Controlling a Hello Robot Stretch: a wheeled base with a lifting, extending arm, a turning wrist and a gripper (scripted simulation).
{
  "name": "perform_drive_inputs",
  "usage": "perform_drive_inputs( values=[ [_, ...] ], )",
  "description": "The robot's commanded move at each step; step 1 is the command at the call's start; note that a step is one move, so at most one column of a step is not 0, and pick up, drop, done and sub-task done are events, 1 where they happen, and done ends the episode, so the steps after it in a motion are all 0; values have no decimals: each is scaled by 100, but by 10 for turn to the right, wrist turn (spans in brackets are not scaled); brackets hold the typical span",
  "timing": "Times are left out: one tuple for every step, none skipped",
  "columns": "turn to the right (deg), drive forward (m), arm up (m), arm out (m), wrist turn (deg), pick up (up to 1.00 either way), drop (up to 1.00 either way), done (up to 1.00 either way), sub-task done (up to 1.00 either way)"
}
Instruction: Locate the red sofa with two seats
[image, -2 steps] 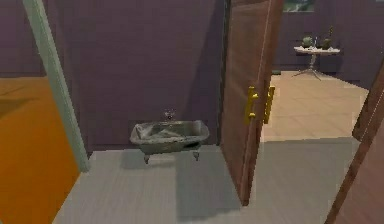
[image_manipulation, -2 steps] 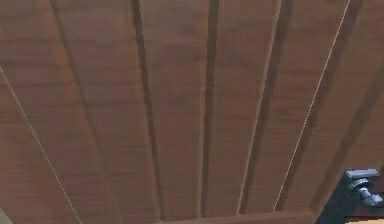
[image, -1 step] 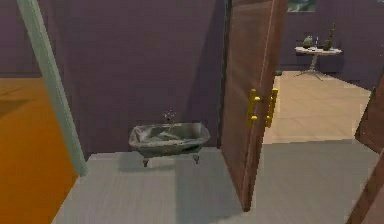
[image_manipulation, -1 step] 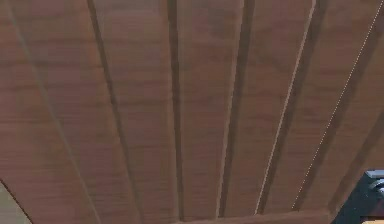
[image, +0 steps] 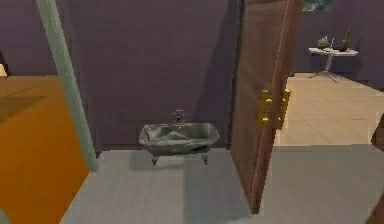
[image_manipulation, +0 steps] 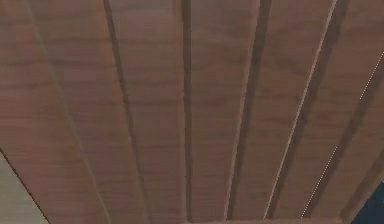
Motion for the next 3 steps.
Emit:
perform_drive_inputs(
  values=[
    [0, 30, 0, 0, 0, 0, 0, 0, 0],
    [-450, 0, 0, 0, 0, 0, 0, 0, 0],
    [0, 100, 0, 0, 0, 0, 0, 0, 0]
  ],
)
